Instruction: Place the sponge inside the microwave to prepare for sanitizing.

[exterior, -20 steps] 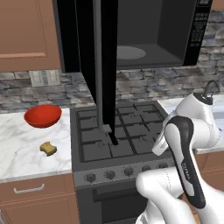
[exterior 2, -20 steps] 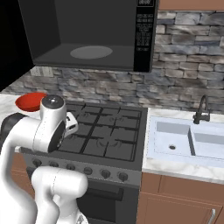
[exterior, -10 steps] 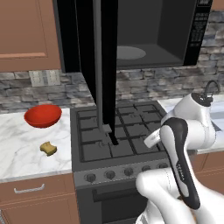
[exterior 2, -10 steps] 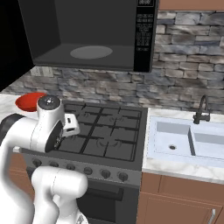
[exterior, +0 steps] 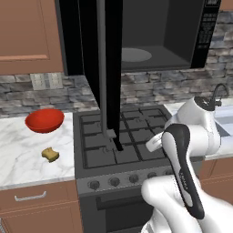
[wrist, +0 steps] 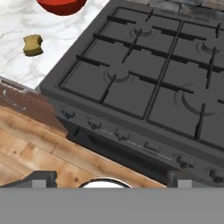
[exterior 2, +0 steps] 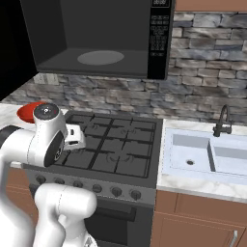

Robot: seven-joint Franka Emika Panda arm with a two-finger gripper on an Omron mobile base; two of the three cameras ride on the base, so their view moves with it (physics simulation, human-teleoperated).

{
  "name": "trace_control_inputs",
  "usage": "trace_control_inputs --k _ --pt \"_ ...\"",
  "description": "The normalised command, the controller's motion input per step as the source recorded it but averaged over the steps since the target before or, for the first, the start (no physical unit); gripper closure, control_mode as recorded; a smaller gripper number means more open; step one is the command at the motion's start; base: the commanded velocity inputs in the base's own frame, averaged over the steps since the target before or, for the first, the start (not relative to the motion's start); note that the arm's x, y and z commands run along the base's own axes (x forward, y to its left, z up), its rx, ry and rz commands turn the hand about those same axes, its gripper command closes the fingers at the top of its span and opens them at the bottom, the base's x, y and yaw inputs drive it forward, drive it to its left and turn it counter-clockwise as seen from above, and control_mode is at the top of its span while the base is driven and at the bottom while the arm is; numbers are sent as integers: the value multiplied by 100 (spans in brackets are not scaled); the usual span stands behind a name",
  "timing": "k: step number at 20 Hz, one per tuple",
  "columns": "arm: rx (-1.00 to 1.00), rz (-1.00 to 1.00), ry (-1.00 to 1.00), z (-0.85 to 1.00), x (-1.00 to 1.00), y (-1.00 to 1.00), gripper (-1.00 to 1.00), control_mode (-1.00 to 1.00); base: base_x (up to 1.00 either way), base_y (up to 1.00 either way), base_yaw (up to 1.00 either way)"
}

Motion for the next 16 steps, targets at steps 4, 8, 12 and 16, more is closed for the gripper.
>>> trace_control_inputs --k 4,8,12,16 --pt "0 2 0 -1 9 13 -100 -100 0 0 0" --pt "0 4 0 -11 38 46 -100 -100 0 0 0" --pt "0 0 0 0 34 69 -100 -100 0 0 0" --pt "0 0 0 -2 35 68 -100 -100 0 0 0"
